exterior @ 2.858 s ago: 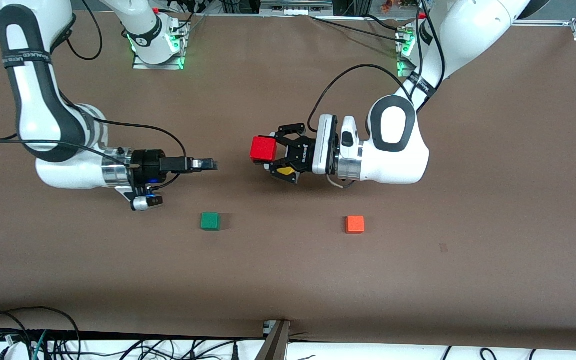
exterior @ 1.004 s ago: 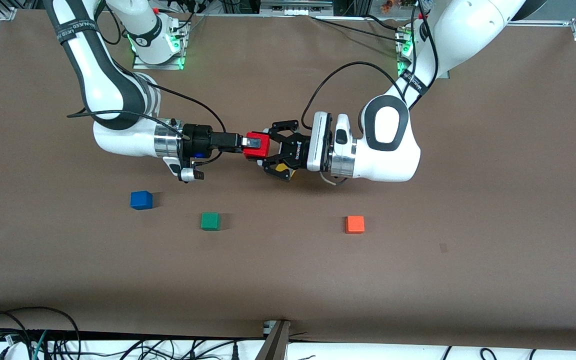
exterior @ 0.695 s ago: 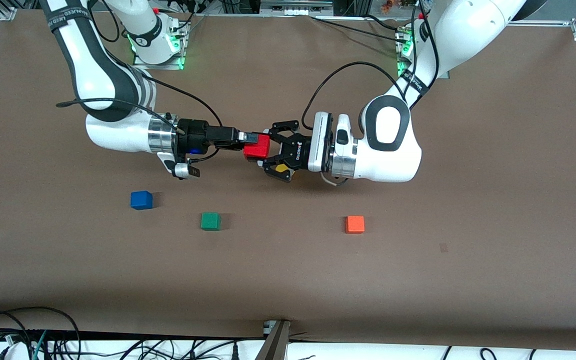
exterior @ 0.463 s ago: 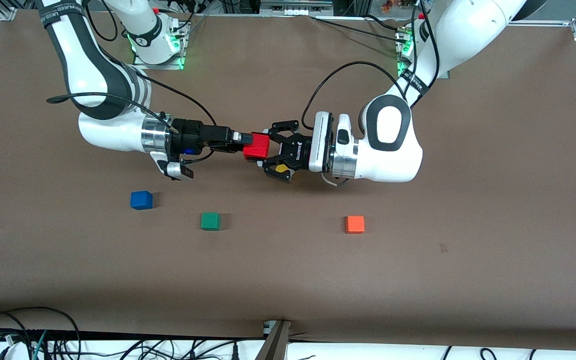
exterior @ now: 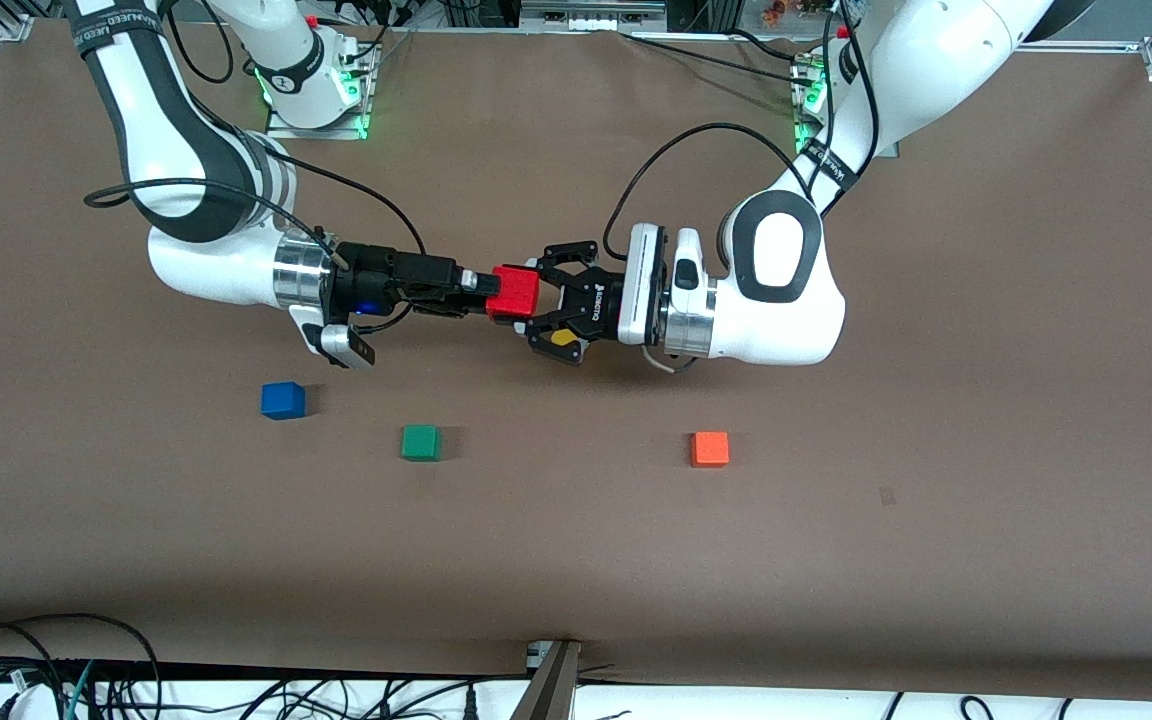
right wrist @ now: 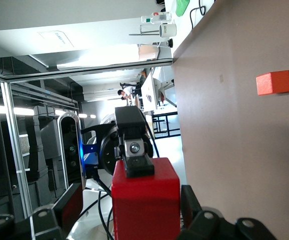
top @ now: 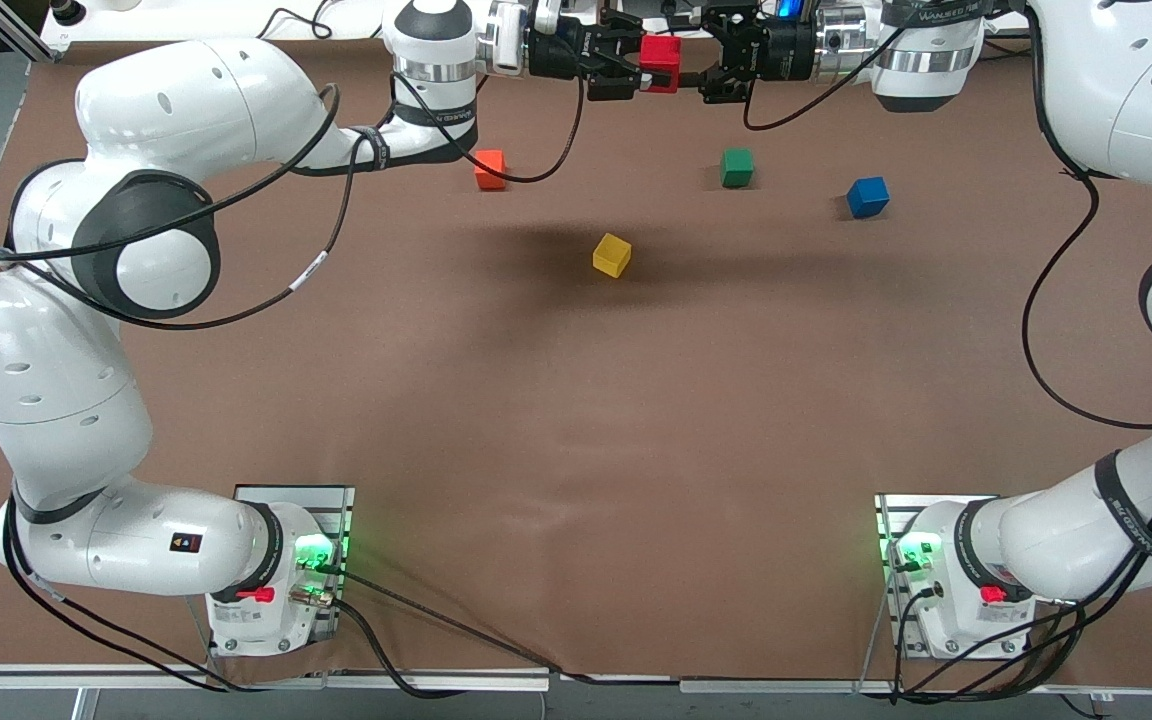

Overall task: Pass red block to right arm, stack on blue
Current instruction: 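Close the right gripper on the red cube held by the left gripper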

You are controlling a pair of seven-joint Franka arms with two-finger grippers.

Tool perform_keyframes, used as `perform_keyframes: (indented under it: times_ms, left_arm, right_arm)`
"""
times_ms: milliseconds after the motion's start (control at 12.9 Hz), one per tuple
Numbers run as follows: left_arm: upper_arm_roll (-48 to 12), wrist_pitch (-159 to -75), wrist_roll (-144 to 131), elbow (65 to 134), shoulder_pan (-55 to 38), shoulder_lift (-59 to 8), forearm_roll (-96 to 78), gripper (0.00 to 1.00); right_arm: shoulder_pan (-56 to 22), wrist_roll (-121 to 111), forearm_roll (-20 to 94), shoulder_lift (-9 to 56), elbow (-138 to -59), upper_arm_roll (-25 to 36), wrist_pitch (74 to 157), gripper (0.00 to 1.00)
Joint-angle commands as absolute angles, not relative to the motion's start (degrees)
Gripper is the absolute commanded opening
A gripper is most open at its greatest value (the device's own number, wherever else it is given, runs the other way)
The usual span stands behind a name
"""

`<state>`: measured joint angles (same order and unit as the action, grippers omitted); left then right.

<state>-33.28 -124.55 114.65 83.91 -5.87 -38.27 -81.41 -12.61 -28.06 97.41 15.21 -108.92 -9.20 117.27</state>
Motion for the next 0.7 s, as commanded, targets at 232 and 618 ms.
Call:
perform_keyframes:
  times_ms: [232, 618]
  left_arm:
    - [-33.6, -123.9, 116.2, 83.3, -5.8, -38.8, -83.0, 0.0]
    - [-33.7, -122.4, 118.6, 84.8, -5.4, -38.7, -87.3, 1.0]
  right_arm:
    - [-12.5, -30.1, 98.8, 14.2, -110.2, -9.6, 118.6, 0.51]
    - [-12.5, -31.3, 98.7, 14.5, -110.3, -9.6, 118.1, 0.0]
